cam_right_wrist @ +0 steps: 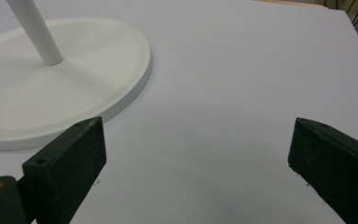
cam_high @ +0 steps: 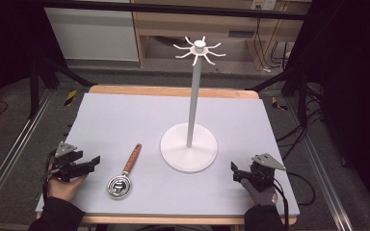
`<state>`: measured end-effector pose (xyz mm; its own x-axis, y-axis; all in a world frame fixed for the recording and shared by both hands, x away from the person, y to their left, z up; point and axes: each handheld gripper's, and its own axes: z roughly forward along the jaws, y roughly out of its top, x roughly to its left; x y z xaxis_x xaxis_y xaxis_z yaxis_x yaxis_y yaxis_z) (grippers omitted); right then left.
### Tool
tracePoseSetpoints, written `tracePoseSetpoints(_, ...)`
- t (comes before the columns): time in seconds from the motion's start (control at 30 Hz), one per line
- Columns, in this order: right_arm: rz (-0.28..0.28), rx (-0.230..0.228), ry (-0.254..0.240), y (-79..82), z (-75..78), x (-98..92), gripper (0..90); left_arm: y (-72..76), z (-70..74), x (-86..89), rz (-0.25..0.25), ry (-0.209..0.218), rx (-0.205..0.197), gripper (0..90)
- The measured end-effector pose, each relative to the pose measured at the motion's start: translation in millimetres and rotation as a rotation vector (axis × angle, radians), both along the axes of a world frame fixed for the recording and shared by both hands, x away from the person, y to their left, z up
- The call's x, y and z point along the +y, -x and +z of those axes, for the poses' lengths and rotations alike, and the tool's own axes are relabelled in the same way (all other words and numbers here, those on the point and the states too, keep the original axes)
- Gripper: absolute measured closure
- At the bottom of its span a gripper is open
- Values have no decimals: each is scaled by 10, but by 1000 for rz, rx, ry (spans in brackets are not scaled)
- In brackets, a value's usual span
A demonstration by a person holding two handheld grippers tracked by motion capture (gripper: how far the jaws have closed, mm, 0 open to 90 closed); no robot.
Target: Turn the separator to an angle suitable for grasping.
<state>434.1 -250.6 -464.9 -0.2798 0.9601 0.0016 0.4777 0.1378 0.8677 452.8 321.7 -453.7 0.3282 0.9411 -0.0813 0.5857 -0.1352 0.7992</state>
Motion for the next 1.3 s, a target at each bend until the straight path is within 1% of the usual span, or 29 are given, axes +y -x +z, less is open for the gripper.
tracePoseSetpoints(0.07, 2, 16, 5, -4, -19, -3, 59, 29, 33, -27, -14, 9, -12, 277)
tracePoseSetpoints(0.1, 2, 16, 5, -4, -19, -3, 59, 29, 33, -27, -14, 9, -12, 280)
tracePoseSetpoints(0.13, -2, 31, 3, -8, -38, -11, 61, 56, 62, -53, -30, 1, -21, 288)
tracePoseSetpoints(0.17, -2, 31, 3, -8, -38, -11, 61, 56, 62, -53, -30, 1, -21, 292)
tracePoseSetpoints(0.2, -9, 41, -3, -6, -45, -11, 62, 70, 81, -85, -42, 4, -20, 294)
tracePoseSetpoints(0.27, -12, 38, 0, -4, -49, -11, 62, 78, 93, -105, -56, 11, -22, 302)
tracePoseSetpoints(0.37, -16, 39, 10, -10, -51, -1, 62, 80, 116, -141, -65, 22, -22, 317)
tracePoseSetpoints(0.4, -19, 39, 10, -9, -49, 4, 62, 79, 123, -153, -68, 32, -18, 319)
tracePoseSetpoints(0.47, -19, 38, 9, -8, -48, 5, 62, 76, 128, -165, -74, 36, -11, 323)
tracePoseSetpoints(0.53, -17, 43, 9, -14, -51, 9, 62, 64, 134, -224, -83, 30, 8, 330)
tracePoseSetpoints(0.63, -20, 46, 11, -18, -49, 10, 62, 55, 148, -272, -98, 31, 18, 338)
tracePoseSetpoints(0.67, -21, 48, 10, -18, -43, 10, 62, 44, 164, -323, -110, 21, 23, 342)
tracePoseSetpoints(0.7, -21, 48, 10, -18, -43, 10, 62, 44, 164, -323, -110, 21, 23, 346)
tracePoseSetpoints(0.73, -25, 54, 14, -21, -43, 14, 62, 35, 183, -376, -124, 5, 24, 349)
tracePoseSetpoints(0.77, -25, 54, 14, -21, -43, 14, 62, 35, 183, -376, -124, 5, 24, 352)
tracePoseSetpoints(0.8, -25, 56, 18, -22, -43, 15, 63, 32, 194, -398, -131, -5, 26, 352)
tracePoseSetpoints(0.9, -26, 58, 20, -23, -41, 18, 62, 32, 216, -459, -146, -8, 28, 364)
tracePoseSetpoints(0.97, -26, 58, 15, -20, -37, 18, 62, 38, 244, -510, -158, -9, 37, 370)
tracePoseSetpoints(1.17, -31, 54, 13, -26, -41, 10, 61, 22, 300, -585, -177, -14, 43, 383)
tracePoseSetpoints(1.27, -31, 63, 11, -26, -48, 14, 61, -14, 334, -634, -181, -37, 52, 398)
tracePoseSetpoints(1.3, -31, 63, 11, -26, -48, 14, 61, -14, 334, -634, -181, -37, 52, 401)
